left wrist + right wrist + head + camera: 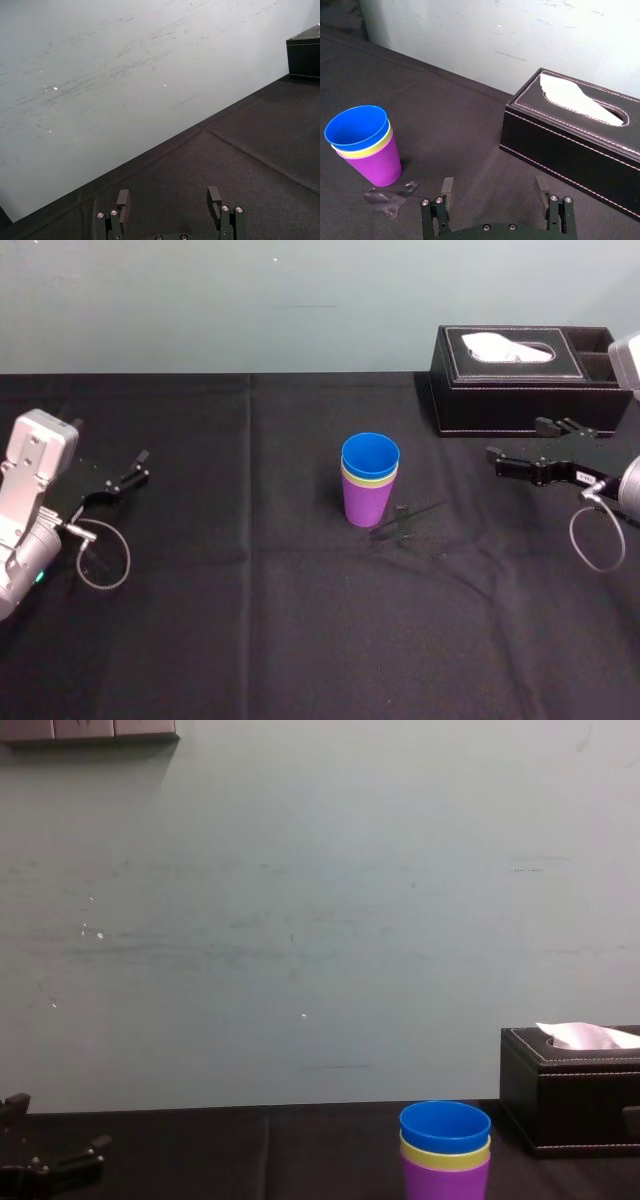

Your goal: Stack the three plastic cups sequentially using one hand.

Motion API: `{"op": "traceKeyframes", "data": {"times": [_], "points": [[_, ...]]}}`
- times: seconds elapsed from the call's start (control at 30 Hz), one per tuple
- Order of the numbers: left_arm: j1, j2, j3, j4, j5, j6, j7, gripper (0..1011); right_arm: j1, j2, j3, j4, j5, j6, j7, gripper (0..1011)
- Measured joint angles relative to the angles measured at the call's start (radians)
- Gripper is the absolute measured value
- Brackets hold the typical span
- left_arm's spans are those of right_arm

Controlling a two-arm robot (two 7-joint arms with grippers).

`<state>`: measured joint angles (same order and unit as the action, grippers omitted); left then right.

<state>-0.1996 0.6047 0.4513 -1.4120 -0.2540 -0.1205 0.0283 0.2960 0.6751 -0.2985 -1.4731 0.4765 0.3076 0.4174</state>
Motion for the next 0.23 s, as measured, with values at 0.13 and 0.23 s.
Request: {"op": "traceKeyframes", "data": {"times": [0.13, 0.23], "points": [[0.000, 0.000, 0.000, 0.000, 0.000, 0.000, 0.000, 1011, 0.000, 0.000, 0.000, -0.001, 0.000, 0.000, 0.000, 1003], [0.000, 0.000, 0.000, 0.000, 0.000, 0.000, 0.000, 1011, 0.001, 0.001, -0.001, -0.001, 0.000, 0.000, 0.000, 1003]]}}
